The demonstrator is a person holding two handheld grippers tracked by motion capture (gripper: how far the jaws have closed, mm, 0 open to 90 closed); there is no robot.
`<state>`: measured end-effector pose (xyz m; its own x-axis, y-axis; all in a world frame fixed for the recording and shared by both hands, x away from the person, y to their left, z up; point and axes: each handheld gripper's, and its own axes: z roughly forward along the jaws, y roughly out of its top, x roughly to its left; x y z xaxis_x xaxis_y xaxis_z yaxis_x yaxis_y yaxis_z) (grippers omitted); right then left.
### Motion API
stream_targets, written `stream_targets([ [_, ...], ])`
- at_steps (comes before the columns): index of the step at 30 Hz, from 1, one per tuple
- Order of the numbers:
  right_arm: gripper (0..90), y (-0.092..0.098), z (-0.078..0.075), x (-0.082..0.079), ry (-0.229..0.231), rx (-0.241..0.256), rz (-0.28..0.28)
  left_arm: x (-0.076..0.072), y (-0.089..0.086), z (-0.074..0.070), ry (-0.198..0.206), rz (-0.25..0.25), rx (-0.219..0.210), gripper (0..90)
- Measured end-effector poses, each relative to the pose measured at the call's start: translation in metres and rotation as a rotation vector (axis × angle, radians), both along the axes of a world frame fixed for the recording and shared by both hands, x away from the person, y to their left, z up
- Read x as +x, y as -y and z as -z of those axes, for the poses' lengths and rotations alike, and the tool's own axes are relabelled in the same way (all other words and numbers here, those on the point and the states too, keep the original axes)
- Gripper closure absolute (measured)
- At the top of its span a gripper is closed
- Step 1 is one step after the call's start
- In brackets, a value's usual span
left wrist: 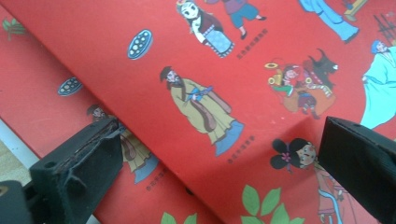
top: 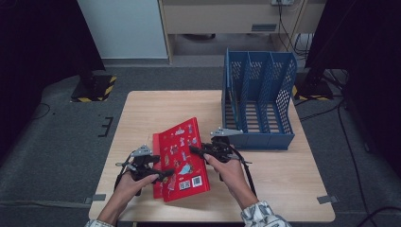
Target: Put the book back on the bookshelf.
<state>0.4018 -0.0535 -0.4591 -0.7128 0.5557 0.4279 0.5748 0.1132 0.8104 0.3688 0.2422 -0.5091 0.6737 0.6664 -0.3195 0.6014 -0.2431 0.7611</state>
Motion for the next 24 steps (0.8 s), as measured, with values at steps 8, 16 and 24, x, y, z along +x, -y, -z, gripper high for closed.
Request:
stream_targets([
  [8, 66.6, 0.0, -0.005, 0.0, 0.009, 0.017, -0.012, 0.003, -0.001, 0.002, -0.025, 0.015, -0.04, 0.0],
  [16, 64.6, -0.004, -0.011, 0.004, 0.006, -0.037, -0.038, 0.008, -0.01, -0.001, -0.055, -0.016, -0.081, 9.5],
  [24, 53.9, -0.015, -0.022, 0.015, -0.028, -0.166, -0.101, 0.009, -0.011, -0.003, -0.059, -0.03, -0.093, 11.5],
])
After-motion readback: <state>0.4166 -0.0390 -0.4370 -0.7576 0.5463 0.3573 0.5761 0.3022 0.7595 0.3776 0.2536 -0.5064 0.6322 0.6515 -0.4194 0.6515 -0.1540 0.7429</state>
